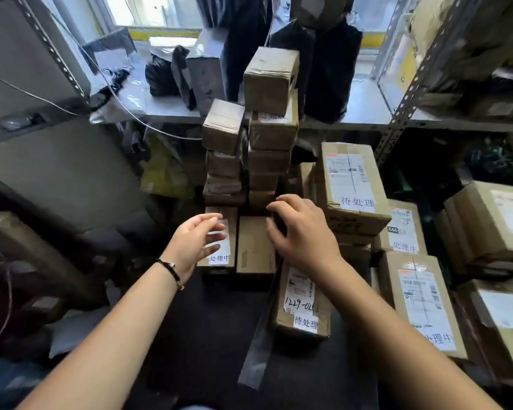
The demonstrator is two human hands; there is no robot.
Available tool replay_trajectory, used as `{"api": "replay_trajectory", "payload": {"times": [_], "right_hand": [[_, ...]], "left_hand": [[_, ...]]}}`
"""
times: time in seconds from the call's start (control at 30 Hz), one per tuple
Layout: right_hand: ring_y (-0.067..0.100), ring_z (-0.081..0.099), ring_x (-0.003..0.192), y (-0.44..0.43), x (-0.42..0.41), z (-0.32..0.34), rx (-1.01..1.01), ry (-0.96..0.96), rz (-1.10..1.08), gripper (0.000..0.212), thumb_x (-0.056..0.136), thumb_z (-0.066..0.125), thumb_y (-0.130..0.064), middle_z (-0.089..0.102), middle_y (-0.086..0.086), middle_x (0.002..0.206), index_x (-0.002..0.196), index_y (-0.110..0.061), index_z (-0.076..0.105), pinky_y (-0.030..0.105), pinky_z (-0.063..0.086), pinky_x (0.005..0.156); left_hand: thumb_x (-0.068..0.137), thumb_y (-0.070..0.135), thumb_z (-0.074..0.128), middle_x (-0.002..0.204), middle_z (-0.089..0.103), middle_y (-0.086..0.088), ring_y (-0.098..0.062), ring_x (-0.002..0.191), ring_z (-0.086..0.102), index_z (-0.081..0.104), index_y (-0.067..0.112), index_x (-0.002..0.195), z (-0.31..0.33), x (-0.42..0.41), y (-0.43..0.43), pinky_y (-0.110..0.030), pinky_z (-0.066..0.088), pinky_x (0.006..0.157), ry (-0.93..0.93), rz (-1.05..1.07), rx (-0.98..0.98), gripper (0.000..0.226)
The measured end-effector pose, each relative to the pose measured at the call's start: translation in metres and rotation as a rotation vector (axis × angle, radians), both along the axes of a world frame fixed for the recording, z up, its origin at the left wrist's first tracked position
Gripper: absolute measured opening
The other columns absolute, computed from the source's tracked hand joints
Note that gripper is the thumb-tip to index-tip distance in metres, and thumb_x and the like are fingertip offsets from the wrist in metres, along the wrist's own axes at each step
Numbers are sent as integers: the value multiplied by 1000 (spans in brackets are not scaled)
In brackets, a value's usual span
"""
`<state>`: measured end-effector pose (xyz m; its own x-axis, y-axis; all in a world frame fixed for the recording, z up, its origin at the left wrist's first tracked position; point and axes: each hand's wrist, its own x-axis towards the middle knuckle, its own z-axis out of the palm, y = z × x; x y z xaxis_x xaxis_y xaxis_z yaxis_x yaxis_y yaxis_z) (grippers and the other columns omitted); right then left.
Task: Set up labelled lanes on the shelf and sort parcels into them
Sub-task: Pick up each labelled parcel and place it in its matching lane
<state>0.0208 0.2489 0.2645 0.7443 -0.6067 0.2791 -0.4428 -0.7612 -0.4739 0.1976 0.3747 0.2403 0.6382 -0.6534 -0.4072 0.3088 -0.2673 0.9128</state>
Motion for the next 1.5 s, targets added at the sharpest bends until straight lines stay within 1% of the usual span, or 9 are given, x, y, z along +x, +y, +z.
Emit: {"api": "replay_trajectory", "payload": {"times": [0.37,0.57,0.67,0.8,0.9,1.1,1.27,1.37,1.5], "right_hand": [[15,62,114,48,99,-76,639,369,-128,44,96,57,-43,65,-3,127,135,-22,57,35,50,99],[18,56,124,56,149,-130,948,348,-369,57,96,59,-43,55,2,144,148,-24,45,29,47,95],[20,52,130,50,168,-153,1018,328,-476,59,97,55,-40,51,2,149,151,-22,41,28,42,97],[23,52,132,50,178,-183,954,400,-475,52,99,50,-35,54,0,145,148,-21,42,28,38,91],[26,42,140,64,182,-211,892,410,-450,63,96,53,-37,44,4,151,152,-19,33,37,39,104],[18,53,127,81,177,-245,1254,170,-629,56,94,57,-43,55,-3,142,146,-28,43,32,41,104],[7,63,98,92,166,-241,1379,-1,-750,45,92,66,-50,65,-7,112,122,-22,46,25,48,75],[12,67,100,101,160,-238,1456,-87,-753,43,89,73,-44,66,1,116,115,-22,47,32,57,85],[19,70,102,103,150,-220,1562,-219,-712,47,84,81,-35,65,6,121,114,-23,48,40,60,91]], "left_hand": [[103,19,49,87,66,1,-12,77,65,65,14,111,-67,101,34,-23,52,69,142,-145,146,18],[102,21,50,90,67,4,-9,74,63,63,11,121,-113,143,31,-27,49,73,176,-279,282,25],[101,22,52,105,65,4,-10,89,61,55,14,132,-139,155,20,-33,52,83,157,-320,357,32],[100,31,55,147,44,-1,-15,126,49,33,18,152,-177,161,17,-35,49,95,98,-434,440,57],[101,39,51,151,43,2,-12,128,48,31,21,153,-197,160,18,-38,48,98,145,-436,451,59],[102,51,37,116,64,14,-3,104,59,51,30,130,-219,163,17,-33,43,89,230,-376,476,38],[85,73,43,124,65,14,-8,118,59,53,32,125,-224,158,33,-39,52,88,296,-370,537,57],[88,71,45,120,70,11,-11,110,65,58,31,124,-220,152,43,-43,53,94,333,-419,511,55],[88,63,59,118,70,0,-12,95,67,54,17,123,-205,150,56,-32,56,70,336,-404,452,58]]}}
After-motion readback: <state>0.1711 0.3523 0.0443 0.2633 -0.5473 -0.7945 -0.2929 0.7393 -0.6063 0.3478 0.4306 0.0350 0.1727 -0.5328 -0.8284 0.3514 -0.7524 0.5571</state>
